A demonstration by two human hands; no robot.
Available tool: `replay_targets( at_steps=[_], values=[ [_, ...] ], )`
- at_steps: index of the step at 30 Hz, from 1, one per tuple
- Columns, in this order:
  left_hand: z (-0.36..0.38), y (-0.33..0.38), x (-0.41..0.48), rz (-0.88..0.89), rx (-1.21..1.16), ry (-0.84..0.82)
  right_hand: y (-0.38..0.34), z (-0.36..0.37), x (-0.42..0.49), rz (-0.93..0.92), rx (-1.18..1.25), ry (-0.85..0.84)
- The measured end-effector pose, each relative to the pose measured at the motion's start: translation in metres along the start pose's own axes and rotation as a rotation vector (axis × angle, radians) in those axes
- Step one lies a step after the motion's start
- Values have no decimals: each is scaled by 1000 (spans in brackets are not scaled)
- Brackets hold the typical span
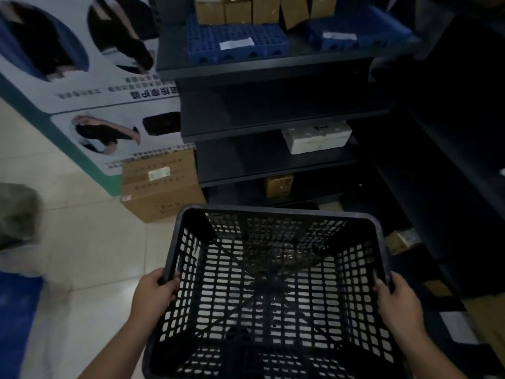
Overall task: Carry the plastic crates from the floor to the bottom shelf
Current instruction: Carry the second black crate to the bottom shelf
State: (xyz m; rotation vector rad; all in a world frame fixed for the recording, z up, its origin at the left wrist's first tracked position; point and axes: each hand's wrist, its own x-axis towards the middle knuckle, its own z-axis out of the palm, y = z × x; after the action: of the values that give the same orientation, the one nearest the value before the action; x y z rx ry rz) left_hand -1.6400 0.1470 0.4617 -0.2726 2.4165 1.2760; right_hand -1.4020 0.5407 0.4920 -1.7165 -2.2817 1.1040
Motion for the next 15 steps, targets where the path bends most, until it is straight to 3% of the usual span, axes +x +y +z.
replay_targets(
  at_steps=[8, 15],
  values=[
    [109, 16, 167, -126, -29, -68, -46, 87, 168, 6, -76, 2],
    [211, -6, 264, -185, -11, -15, -26, 172, 310, -21, -134, -20]
  ],
)
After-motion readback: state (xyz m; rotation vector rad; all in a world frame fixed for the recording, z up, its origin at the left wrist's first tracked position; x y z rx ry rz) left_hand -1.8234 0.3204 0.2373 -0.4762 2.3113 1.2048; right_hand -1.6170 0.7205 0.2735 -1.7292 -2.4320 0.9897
